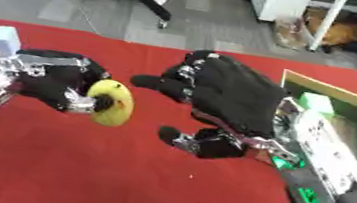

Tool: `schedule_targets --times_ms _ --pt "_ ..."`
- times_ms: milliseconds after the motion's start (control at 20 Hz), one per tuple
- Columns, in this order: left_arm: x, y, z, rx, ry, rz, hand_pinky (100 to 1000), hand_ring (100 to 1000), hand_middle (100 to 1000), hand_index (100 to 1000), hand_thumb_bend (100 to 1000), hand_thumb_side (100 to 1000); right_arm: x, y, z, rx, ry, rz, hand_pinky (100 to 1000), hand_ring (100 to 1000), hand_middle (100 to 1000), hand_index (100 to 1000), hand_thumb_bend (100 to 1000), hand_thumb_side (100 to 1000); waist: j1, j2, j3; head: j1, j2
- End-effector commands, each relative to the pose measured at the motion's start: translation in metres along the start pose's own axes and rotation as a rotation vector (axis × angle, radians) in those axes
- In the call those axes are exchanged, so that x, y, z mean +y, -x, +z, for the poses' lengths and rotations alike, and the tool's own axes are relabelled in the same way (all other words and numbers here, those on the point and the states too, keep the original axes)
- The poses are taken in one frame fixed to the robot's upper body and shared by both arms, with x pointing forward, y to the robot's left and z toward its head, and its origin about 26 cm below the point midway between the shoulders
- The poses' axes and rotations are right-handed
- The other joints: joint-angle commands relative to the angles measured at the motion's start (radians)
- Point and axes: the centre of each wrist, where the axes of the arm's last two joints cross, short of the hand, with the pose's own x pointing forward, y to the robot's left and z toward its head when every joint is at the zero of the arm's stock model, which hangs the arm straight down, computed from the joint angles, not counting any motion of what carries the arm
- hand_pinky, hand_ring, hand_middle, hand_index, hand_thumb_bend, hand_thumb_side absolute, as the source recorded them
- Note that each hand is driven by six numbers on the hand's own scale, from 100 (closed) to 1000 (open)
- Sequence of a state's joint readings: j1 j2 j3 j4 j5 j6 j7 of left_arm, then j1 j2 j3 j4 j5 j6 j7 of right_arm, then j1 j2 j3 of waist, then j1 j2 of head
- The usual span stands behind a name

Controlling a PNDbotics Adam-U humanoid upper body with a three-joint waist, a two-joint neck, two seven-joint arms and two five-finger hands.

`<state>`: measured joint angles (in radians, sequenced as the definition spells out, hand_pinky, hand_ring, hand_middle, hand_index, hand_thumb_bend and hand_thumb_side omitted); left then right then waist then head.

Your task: Pick up the objects with one hand, pass them to the other hand, and then place them into the box on the other side of the table.

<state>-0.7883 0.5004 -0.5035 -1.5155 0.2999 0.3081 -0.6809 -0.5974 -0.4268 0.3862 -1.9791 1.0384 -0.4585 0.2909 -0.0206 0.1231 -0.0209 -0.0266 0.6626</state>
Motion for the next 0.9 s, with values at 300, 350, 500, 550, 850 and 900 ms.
schedule_targets --times_ms 300,350,500,550,850,900 --pt "0.0 -0.021 -0.005 -0.036 0.056 -0.035 583 559 454 571 156 240 -0.009 -0.005 -0.007 0.051 0.028 0.098 551 416 385 900 353 219 -0.008 -0.035 0.0 -0.005 0.005" --pt "0.0 -0.021 -0.006 -0.038 0.061 -0.034 583 559 454 571 156 240 -0.008 -0.006 -0.008 0.049 0.029 0.096 551 416 385 900 353 219 -0.008 -0.035 0.0 -0.005 0.005" --pt "-0.002 -0.024 -0.009 -0.046 0.073 -0.034 583 558 453 570 156 241 -0.008 -0.008 -0.01 0.036 0.034 0.085 548 412 382 895 351 215 -0.009 -0.035 -0.001 -0.005 0.006" --pt "-0.002 -0.025 -0.009 -0.049 0.073 -0.034 583 558 453 570 156 241 -0.008 -0.008 -0.011 0.032 0.035 0.079 548 411 382 894 351 214 -0.009 -0.035 -0.001 -0.005 0.006" --pt "-0.002 -0.028 -0.012 -0.063 0.068 -0.044 583 559 453 570 152 241 -0.007 -0.011 -0.013 -0.004 0.03 0.021 546 404 375 874 346 212 -0.01 -0.034 -0.002 -0.003 0.003" --pt "-0.002 -0.028 -0.012 -0.063 0.068 -0.045 583 559 453 570 151 241 -0.006 -0.012 -0.013 -0.009 0.028 0.01 546 404 374 870 345 210 -0.01 -0.033 -0.002 -0.003 0.002"
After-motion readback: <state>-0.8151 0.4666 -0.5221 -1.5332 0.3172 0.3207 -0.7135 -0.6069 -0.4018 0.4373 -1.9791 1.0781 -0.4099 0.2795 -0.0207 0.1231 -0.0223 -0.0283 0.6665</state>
